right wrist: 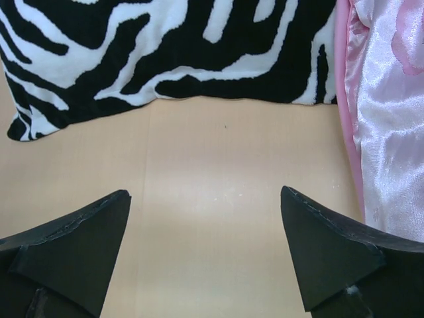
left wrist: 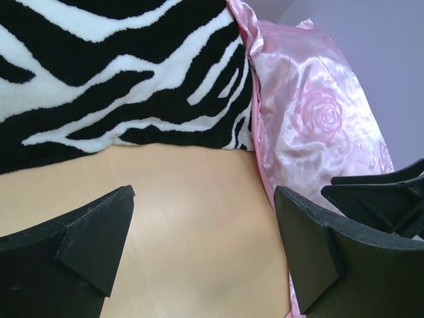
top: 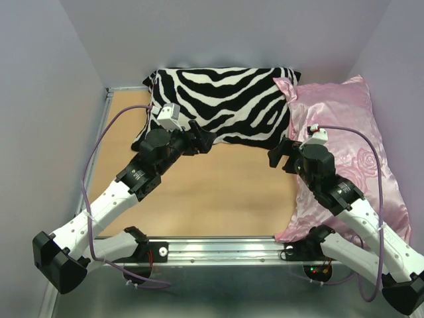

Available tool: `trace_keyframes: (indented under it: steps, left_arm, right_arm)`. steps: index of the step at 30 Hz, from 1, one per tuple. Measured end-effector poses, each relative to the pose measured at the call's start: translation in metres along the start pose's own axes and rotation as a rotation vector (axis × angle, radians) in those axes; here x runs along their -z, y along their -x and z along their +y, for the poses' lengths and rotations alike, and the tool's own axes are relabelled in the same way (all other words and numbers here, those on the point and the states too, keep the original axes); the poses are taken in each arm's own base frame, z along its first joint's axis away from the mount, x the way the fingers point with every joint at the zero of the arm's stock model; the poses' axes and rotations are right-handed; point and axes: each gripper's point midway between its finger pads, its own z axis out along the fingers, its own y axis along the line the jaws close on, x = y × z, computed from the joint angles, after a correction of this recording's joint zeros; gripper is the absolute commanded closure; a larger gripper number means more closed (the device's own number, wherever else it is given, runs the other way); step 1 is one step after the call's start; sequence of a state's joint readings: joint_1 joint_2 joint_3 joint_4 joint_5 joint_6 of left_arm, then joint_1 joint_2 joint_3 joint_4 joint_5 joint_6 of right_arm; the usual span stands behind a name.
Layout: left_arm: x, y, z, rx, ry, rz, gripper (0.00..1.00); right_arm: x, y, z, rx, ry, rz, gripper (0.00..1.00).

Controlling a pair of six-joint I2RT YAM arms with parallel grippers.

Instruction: Remove the pillowcase from the pillow

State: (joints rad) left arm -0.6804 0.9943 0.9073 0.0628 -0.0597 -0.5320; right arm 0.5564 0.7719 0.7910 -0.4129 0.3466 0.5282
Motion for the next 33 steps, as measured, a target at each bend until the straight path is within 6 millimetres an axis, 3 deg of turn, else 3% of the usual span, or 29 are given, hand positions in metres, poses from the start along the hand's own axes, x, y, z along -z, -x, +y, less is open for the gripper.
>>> trace_keyframes:
  steps: [11, 16, 20, 25, 33]
  left_arm:
    - [-0.001, -0.001, 0.0, 0.0, -0.001, 0.004, 0.01]
    - [-0.012, -0.012, 0.001, 0.003, -0.008, 0.038, 0.01]
    - [-0.024, -0.025, -0.001, 0.013, -0.028, 0.08, 0.01]
    - [-0.035, -0.043, 0.002, 0.019, -0.032, 0.136, 0.01]
    - [-0.036, -0.047, -0.003, 0.028, -0.058, 0.157, 0.01]
  right_arm:
    - [-0.007, -0.01, -0.019, 0.042, -0.118, 0.047, 0.0]
    - [-0.017, 0.005, -0.033, 0.1, -0.26, 0.037, 0.0]
    - [-0.035, 0.024, -0.049, 0.205, -0.451, 0.018, 0.0]
    - [-0.051, 0.031, -0.08, 0.363, -0.713, 0.033, 0.0]
    - [-0.036, 0.042, -0.15, 0.465, -1.039, 0.07, 0.0]
